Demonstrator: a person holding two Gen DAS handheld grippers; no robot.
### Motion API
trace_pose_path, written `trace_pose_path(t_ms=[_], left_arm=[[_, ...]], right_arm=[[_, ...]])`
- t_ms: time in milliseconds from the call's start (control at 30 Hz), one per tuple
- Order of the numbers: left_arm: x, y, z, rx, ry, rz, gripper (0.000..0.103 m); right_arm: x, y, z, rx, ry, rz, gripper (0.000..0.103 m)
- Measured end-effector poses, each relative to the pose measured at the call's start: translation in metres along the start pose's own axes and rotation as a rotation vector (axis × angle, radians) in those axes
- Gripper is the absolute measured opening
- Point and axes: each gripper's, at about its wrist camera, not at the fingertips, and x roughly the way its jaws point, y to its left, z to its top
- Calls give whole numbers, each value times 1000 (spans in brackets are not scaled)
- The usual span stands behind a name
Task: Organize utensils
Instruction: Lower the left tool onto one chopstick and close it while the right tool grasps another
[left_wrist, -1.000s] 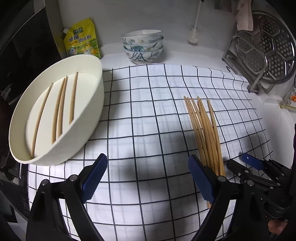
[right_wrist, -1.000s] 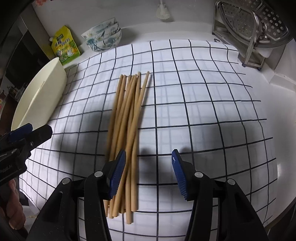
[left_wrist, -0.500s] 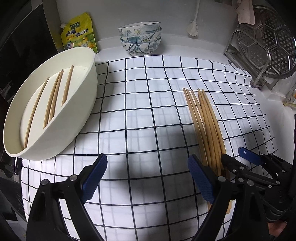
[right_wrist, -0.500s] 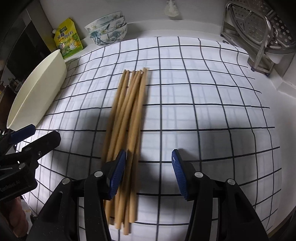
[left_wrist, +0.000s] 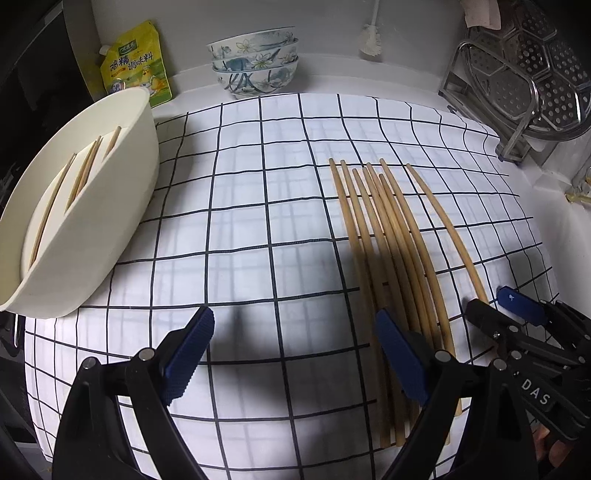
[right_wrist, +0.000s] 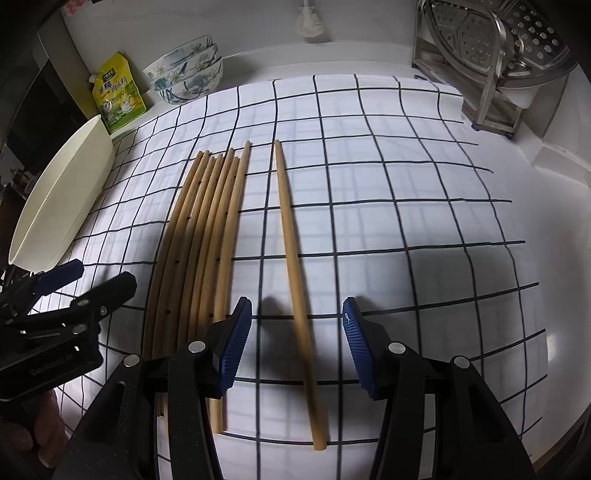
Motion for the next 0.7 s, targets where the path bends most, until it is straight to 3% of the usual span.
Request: trace_pose_path(t_ms=[700], left_arm=[[13,-10,-4,9,10,29,90]], right_arm=[[0,-22,0,8,-26,-30,49]])
